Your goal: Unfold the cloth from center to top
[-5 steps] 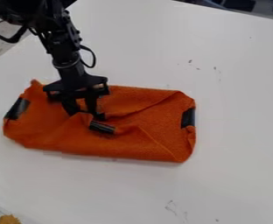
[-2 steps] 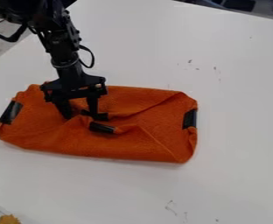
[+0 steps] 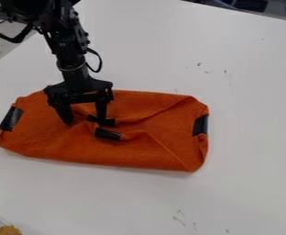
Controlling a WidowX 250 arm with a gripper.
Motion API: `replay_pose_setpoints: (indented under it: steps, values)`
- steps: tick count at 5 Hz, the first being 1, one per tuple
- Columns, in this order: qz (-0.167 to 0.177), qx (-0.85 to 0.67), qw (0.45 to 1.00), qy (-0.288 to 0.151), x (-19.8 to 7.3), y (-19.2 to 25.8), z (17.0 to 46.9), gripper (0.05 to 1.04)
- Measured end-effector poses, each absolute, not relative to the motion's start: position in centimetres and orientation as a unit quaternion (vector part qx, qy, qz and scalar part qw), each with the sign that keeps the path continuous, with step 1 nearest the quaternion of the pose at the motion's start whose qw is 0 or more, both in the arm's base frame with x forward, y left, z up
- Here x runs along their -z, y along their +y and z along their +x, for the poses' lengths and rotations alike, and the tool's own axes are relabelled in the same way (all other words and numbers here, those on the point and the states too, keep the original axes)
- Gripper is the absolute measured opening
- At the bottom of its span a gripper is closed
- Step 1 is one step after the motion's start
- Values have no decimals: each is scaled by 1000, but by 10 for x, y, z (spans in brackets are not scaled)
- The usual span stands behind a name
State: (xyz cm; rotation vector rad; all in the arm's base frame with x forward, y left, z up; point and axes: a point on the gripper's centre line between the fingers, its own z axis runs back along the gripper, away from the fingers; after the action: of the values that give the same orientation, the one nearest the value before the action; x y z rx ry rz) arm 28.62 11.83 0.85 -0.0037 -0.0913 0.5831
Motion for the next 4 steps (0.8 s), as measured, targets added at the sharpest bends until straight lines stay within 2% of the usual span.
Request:
replay_pose_setpoints:
  steps: [3,4]
  values:
    - [60,-268,960,-60,-14,110,293,1000]
    - [62,-273,958,-66,-14,111,294,963]
